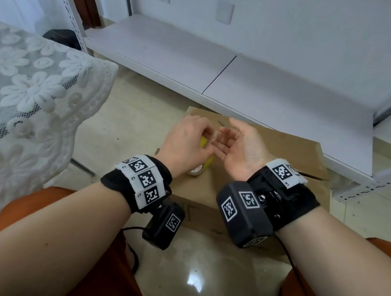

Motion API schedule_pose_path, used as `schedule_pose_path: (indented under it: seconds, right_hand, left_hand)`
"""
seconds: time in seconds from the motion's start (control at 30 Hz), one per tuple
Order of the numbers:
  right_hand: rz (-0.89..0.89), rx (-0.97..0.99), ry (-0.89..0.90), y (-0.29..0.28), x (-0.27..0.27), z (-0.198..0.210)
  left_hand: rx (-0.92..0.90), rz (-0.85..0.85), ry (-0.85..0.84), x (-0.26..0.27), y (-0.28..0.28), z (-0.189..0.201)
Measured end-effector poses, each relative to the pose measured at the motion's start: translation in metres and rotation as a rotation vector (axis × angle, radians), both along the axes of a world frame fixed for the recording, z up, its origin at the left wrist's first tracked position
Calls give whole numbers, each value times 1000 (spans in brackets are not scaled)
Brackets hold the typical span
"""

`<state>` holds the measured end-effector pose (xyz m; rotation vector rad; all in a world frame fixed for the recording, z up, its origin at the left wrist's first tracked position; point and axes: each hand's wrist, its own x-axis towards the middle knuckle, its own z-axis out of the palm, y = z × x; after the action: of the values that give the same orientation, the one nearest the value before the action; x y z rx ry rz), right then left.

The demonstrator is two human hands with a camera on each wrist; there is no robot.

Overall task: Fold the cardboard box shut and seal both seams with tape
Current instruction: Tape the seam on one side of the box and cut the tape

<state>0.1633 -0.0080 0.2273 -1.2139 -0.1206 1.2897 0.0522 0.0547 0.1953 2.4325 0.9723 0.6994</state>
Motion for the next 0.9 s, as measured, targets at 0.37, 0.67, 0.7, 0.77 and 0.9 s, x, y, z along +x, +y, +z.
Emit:
schedule_pose_path:
  seconds: [0.37, 0.67, 0.7, 0.77, 0.9]
  right_hand:
    - [-42, -66, -694, 0, 17, -12]
    - [594, -28, -734, -13, 9, -13]
    - [614, -21, -768, -15, 8, -12]
    - [642, -18, -831, -18, 9, -8]
    - [657, 38, -828, -20, 6, 0]
  left_hand:
    - [-345, 124, -220, 1, 7, 19]
    - [-673, 98, -440, -1, 7, 27]
    - [-665, 85, -427, -2, 6, 27]
    - [-674, 106, -458, -3, 6, 26]
    - [-713, 196, -563, 0, 3, 25]
